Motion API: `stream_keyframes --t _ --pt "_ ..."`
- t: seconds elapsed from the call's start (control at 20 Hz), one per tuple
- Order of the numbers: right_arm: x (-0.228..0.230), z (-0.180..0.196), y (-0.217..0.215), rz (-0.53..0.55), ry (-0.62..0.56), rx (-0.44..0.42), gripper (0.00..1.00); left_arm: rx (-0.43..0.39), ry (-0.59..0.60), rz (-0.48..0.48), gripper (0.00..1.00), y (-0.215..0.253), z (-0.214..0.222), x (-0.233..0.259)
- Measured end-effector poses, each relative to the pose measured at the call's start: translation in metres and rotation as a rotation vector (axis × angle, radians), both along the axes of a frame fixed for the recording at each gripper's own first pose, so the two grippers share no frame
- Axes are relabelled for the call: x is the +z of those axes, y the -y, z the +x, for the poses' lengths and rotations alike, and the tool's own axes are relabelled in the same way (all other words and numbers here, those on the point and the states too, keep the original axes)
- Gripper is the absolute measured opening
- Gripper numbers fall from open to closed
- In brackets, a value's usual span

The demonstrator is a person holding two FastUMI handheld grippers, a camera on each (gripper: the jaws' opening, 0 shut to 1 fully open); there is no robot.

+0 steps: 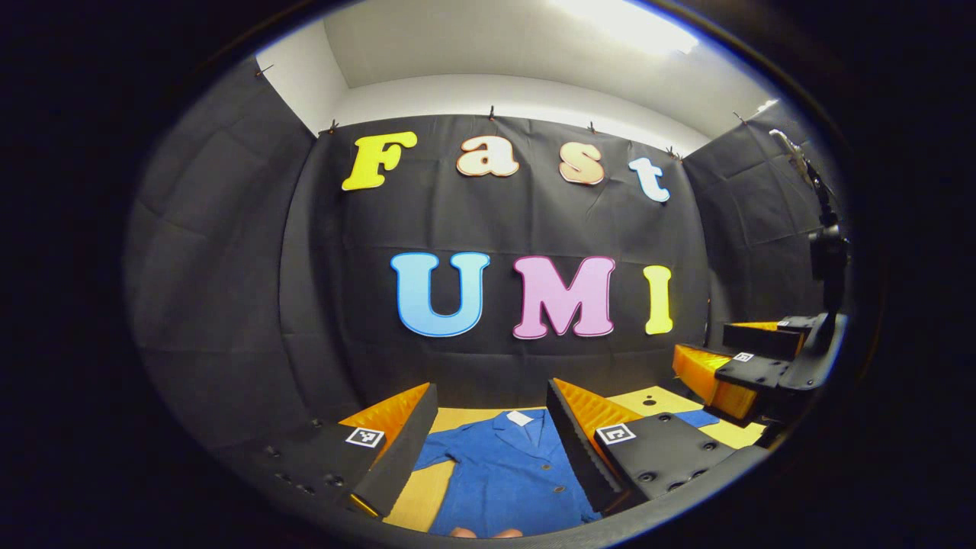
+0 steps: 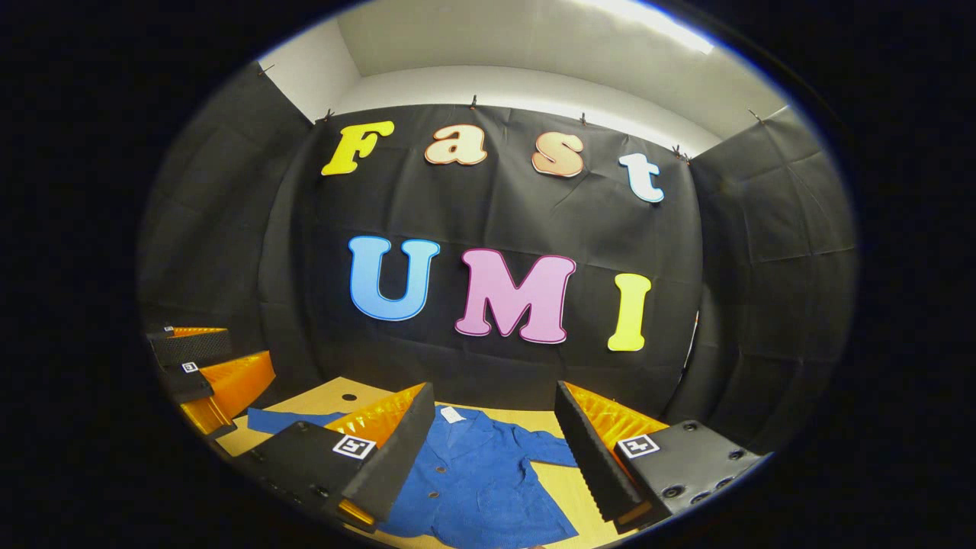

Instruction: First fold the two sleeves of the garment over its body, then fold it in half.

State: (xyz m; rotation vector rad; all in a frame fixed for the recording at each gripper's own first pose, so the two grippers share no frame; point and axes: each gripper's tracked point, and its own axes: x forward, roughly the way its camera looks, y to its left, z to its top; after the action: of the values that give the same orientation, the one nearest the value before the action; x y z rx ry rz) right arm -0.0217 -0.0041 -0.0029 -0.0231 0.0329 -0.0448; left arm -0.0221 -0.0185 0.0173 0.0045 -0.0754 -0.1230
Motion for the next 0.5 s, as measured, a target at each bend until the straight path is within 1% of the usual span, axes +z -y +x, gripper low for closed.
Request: stream_keyframes --t 0.1,0.25,0.45,0.5 --pt "-0.009 0.010 0.011 0.015 -0.024 -0.005 0.99 0.023 -0.020 0.009 0.83 0.000 0.009 -0.006" --pt "-0.025 0.027 0.029 0.024 -0.056 -0.018 0.99 0.030 -0.037 -0.011 0.83 0.008 0.019 -0.007" --pt "-0.052 0.056 0.051 0.024 -0.098 -0.027 0.99 0.060 -0.058 -0.001 0.83 0.012 0.032 -0.010" --pt "-0.058 0.063 0.057 0.027 -0.111 -0.032 0.92 0.068 -0.061 0.000 0.83 0.014 0.036 -0.009"
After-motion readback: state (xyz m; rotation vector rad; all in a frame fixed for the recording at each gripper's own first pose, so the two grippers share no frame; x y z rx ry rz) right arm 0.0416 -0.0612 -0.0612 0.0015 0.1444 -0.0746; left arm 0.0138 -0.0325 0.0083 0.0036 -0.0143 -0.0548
